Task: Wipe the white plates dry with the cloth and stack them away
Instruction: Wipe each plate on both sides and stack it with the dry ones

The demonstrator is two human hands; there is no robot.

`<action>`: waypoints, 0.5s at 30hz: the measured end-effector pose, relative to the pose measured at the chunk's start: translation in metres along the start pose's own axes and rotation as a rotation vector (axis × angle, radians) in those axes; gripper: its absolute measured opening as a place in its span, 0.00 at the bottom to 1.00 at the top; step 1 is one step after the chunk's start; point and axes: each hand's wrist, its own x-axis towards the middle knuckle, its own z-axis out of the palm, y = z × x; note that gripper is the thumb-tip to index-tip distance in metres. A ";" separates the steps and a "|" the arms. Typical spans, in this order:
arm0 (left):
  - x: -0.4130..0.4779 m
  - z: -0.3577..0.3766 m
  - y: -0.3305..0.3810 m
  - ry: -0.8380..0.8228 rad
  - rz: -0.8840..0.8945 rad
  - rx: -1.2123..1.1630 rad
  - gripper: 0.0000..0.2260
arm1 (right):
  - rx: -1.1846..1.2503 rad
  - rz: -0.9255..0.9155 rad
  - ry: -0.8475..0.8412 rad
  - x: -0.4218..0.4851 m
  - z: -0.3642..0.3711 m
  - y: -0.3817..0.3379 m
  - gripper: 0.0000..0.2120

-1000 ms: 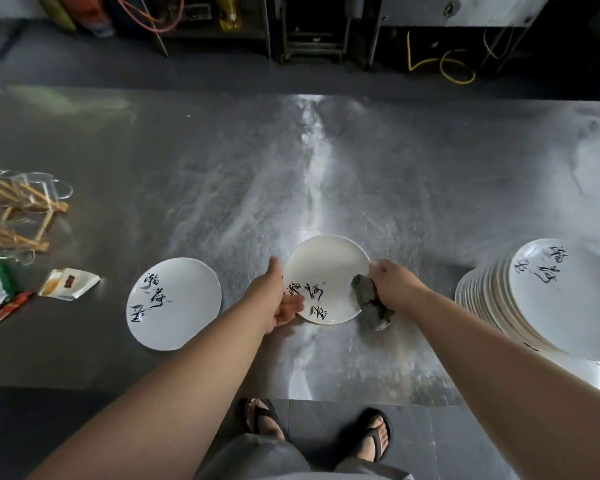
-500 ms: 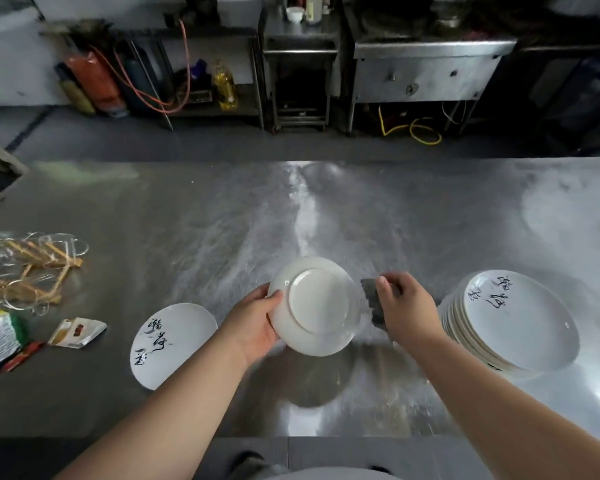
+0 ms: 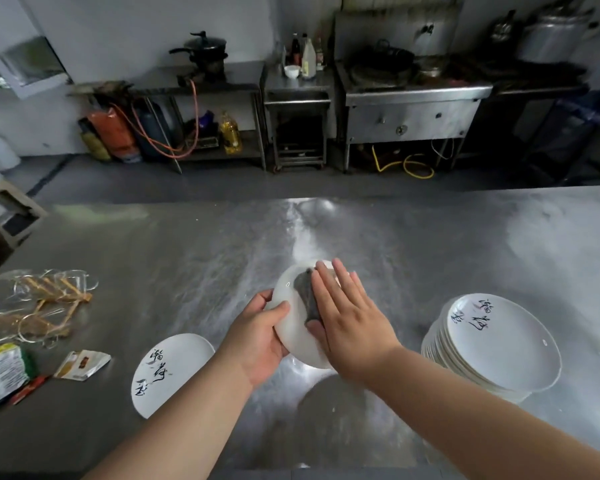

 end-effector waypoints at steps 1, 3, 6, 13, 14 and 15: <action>-0.002 0.003 0.001 -0.002 0.014 -0.005 0.11 | 0.034 0.061 -0.019 0.008 -0.005 0.001 0.33; -0.005 0.009 0.005 -0.001 0.036 -0.014 0.11 | 0.218 0.127 -0.066 0.011 -0.013 -0.003 0.33; -0.006 0.013 0.009 0.030 0.052 -0.036 0.11 | 0.312 0.016 -0.052 -0.013 -0.018 -0.025 0.34; -0.018 0.014 0.004 0.021 0.028 -0.049 0.10 | 0.055 0.133 -0.280 0.004 -0.020 -0.001 0.46; -0.019 0.017 0.007 0.014 0.042 -0.062 0.10 | 0.056 0.114 -0.247 0.007 -0.021 0.001 0.45; -0.019 0.019 0.011 0.014 0.058 -0.076 0.10 | 0.077 0.061 -0.196 0.005 -0.022 -0.001 0.44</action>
